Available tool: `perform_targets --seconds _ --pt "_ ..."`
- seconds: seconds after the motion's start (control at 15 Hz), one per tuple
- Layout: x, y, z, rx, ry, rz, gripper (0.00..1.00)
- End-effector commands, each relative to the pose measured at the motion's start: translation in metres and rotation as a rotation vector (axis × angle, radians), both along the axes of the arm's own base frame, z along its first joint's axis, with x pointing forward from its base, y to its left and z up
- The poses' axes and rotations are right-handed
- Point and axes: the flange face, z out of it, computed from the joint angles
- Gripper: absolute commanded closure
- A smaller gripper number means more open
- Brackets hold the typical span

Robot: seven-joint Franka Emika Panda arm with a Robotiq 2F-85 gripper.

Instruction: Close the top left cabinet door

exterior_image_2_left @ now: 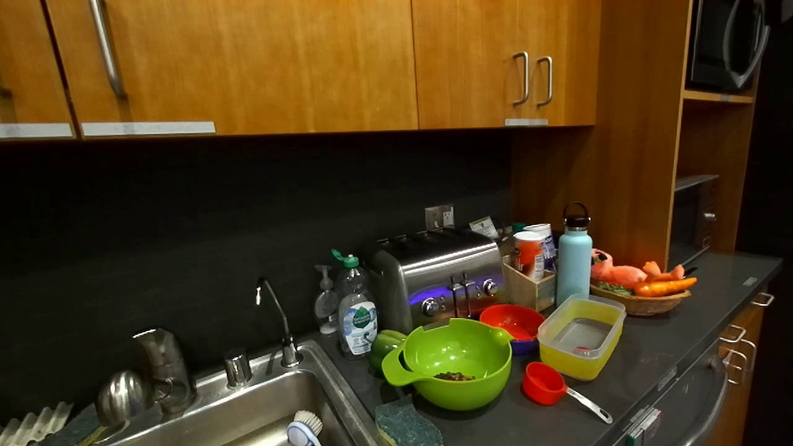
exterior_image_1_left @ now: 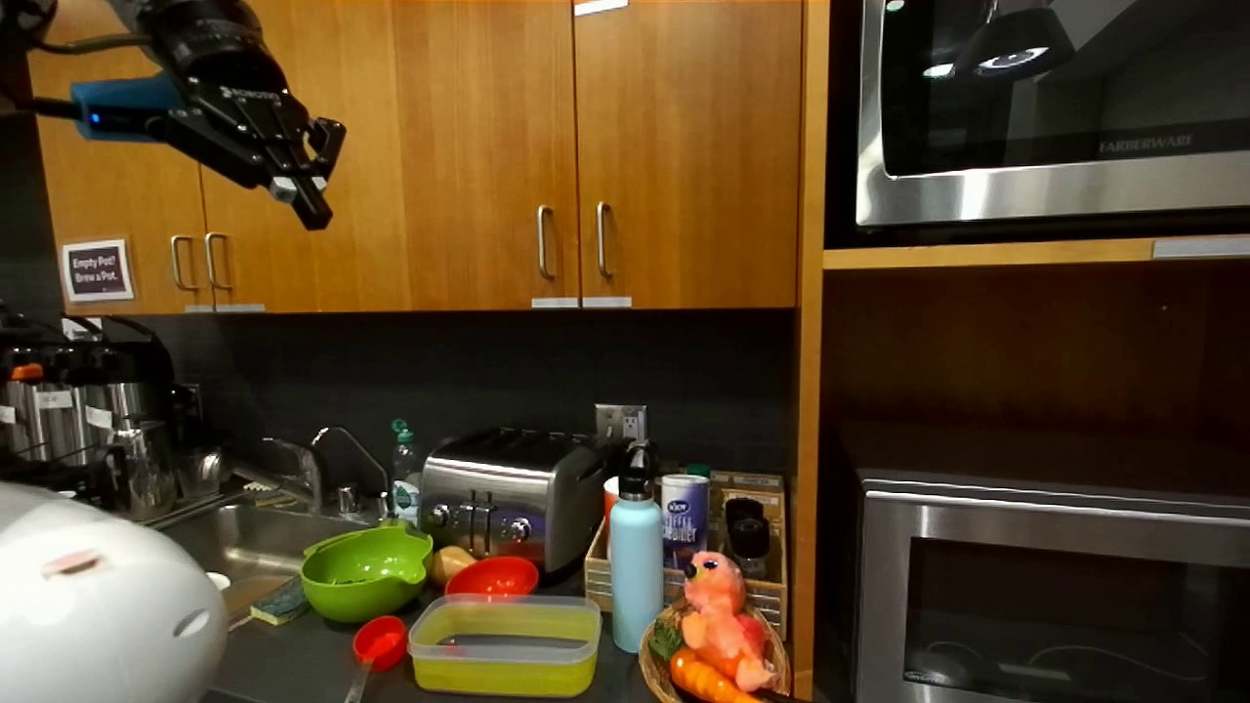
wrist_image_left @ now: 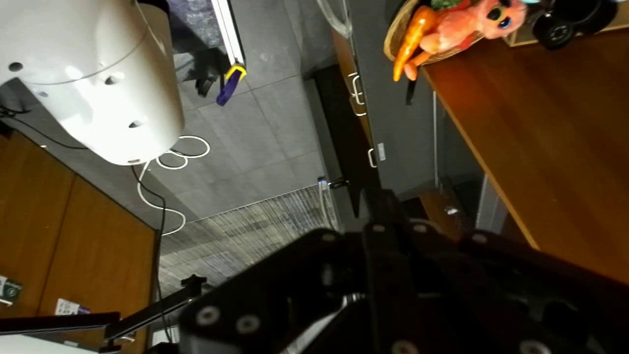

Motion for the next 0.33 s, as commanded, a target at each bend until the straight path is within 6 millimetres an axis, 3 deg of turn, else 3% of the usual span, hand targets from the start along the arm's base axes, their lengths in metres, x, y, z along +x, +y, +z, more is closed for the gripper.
perform_targets --seconds 0.0,0.07,0.27 --pt "0.0107 -0.0102 -0.0242 0.004 0.021 -0.092 1.0" --pt "0.0082 -0.0069 -0.016 -0.005 0.028 -0.05 0.99" --pt "0.0125 -0.0109 -0.0256 -0.008 0.042 -0.078 0.99"
